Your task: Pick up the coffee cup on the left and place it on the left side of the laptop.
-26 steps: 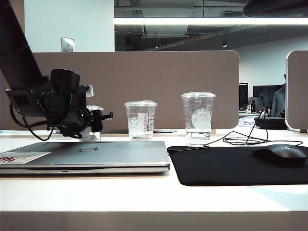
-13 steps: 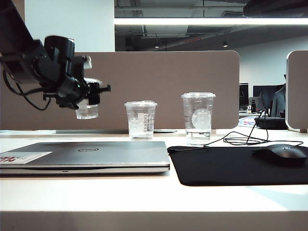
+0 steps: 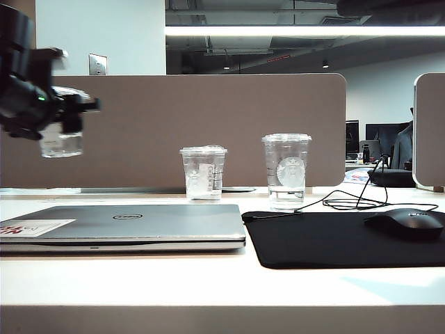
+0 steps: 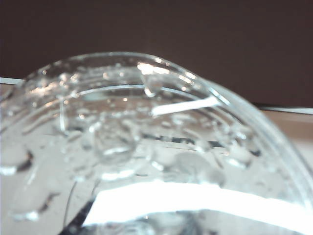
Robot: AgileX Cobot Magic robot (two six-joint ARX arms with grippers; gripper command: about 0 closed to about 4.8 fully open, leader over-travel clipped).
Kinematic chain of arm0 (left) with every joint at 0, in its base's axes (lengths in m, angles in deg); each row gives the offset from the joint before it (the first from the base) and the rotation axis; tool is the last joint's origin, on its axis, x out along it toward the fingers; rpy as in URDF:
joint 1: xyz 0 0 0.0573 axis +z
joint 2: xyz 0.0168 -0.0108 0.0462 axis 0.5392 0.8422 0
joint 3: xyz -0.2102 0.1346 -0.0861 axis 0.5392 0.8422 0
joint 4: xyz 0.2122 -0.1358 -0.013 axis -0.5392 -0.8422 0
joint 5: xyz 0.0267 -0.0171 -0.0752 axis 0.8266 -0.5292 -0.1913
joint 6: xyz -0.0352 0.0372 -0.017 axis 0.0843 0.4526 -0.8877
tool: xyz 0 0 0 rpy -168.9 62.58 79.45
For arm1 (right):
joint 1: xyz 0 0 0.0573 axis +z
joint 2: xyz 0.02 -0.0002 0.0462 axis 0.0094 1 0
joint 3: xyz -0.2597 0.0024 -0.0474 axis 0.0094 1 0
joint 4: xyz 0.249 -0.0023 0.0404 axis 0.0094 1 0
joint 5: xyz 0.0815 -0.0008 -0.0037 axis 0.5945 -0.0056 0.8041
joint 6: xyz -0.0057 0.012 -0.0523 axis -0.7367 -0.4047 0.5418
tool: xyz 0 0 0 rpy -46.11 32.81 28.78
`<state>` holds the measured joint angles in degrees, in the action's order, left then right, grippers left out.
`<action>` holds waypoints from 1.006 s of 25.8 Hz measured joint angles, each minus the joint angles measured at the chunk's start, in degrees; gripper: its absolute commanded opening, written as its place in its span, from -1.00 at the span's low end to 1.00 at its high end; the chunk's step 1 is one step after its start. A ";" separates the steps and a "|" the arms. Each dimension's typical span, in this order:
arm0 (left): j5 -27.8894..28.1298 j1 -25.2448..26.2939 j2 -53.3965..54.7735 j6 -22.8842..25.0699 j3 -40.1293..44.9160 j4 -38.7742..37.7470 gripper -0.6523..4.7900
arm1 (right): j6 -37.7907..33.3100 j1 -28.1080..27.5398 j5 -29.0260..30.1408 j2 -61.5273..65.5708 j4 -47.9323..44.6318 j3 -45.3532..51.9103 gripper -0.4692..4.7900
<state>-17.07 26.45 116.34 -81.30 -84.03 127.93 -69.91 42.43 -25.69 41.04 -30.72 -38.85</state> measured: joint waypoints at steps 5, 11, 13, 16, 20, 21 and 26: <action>0.50 2.01 -4.13 0.00 7.67 2.97 -0.07 | 0.00 0.00 1.27 0.02 0.02 0.00 -0.84; 0.44 6.99 -4.74 -0.04 14.99 6.01 -0.07 | 0.00 0.00 1.44 0.02 0.00 0.00 -0.84; -0.37 8.35 -4.74 -0.07 15.80 6.36 -0.07 | 0.00 0.00 1.44 0.02 0.02 0.00 -0.84; -2.47 10.58 -4.63 -0.20 16.15 6.58 -0.07 | 0.00 0.00 1.44 0.00 0.02 0.00 -0.84; -4.02 12.52 -2.21 -0.68 16.13 8.52 -0.07 | 0.00 0.00 1.44 0.00 0.00 0.00 -0.84; -5.73 12.94 -0.42 -1.33 16.13 9.05 -0.07 | 0.00 0.00 1.44 0.00 0.00 0.00 -0.84; -7.39 12.74 3.93 -1.51 16.13 12.33 -0.07 | 0.00 0.00 1.44 0.00 0.02 0.00 -0.84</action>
<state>-24.46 39.20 120.28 -82.81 -67.90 140.26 -69.91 42.43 -24.25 41.04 -30.70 -38.85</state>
